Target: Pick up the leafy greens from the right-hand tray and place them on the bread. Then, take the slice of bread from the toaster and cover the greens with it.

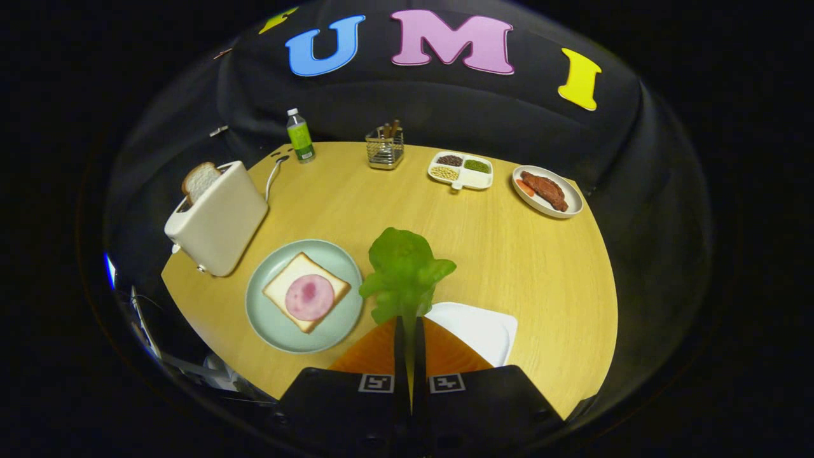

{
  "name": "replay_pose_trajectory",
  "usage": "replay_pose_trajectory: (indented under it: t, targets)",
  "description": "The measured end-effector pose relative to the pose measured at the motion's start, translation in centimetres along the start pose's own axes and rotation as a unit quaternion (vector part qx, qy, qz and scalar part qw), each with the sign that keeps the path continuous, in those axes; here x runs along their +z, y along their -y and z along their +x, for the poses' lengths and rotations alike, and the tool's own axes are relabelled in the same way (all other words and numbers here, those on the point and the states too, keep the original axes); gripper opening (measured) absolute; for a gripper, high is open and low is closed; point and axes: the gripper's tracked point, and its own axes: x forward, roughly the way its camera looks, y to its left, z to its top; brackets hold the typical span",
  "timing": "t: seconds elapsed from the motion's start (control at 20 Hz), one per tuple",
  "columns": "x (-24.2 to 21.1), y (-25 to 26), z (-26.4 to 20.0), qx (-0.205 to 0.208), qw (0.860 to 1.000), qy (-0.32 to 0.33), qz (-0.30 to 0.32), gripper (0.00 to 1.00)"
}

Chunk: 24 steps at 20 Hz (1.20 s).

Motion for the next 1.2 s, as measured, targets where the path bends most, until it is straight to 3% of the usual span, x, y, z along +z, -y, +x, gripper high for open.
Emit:
replay_pose_trajectory:
  t: [0.6,1.2]
  targets:
    - [0.7,-11.6,2.9,0.063,0.998,-0.022,-0.020,0.06]
    - [0.0,-14.0,6.8,0.057,0.996,-0.053,-0.046,0.15]
